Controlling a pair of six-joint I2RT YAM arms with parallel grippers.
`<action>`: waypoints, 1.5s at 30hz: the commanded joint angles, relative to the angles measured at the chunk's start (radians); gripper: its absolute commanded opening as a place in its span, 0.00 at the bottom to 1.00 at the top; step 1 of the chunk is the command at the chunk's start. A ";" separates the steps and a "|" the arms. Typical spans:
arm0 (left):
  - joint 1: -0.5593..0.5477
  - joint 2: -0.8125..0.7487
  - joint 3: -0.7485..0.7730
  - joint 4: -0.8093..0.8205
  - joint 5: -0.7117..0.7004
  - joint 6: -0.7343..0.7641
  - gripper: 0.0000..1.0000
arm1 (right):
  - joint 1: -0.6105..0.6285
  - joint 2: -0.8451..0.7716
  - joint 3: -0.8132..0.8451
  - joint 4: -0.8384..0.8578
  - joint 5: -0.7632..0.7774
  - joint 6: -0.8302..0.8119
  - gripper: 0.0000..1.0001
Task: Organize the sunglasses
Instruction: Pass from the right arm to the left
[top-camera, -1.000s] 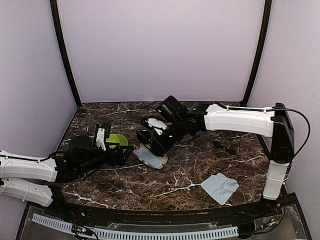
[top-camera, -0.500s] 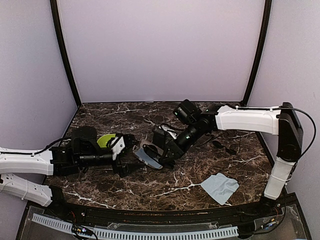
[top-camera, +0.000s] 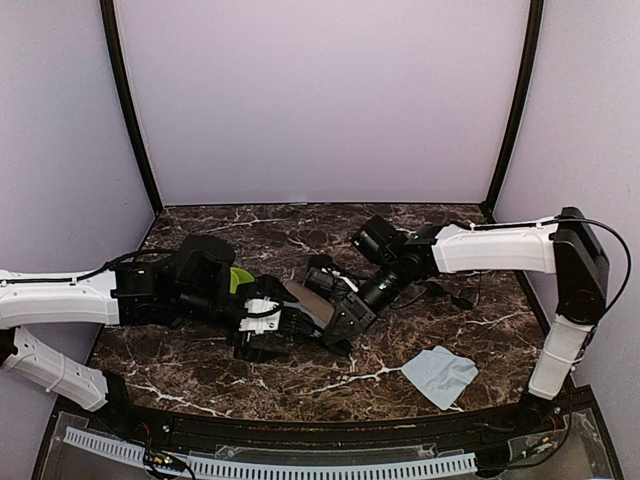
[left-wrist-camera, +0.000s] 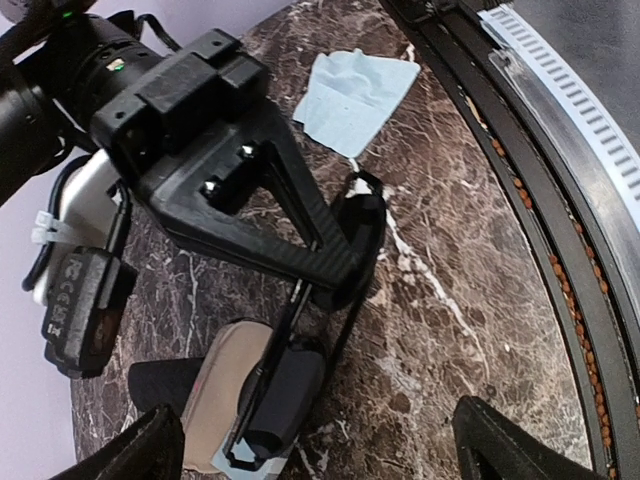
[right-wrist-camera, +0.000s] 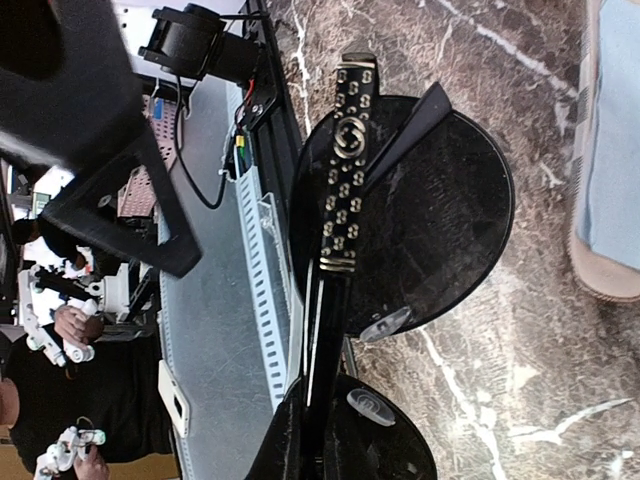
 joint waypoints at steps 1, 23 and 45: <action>-0.022 0.016 0.033 -0.143 0.005 0.159 0.96 | 0.018 -0.040 -0.041 0.073 -0.083 0.037 0.02; -0.074 0.145 0.103 -0.132 -0.111 0.283 0.60 | 0.071 0.000 -0.062 0.130 -0.150 0.064 0.00; -0.104 0.130 0.079 -0.101 -0.154 0.290 0.37 | 0.071 0.010 -0.061 0.111 -0.147 0.052 0.00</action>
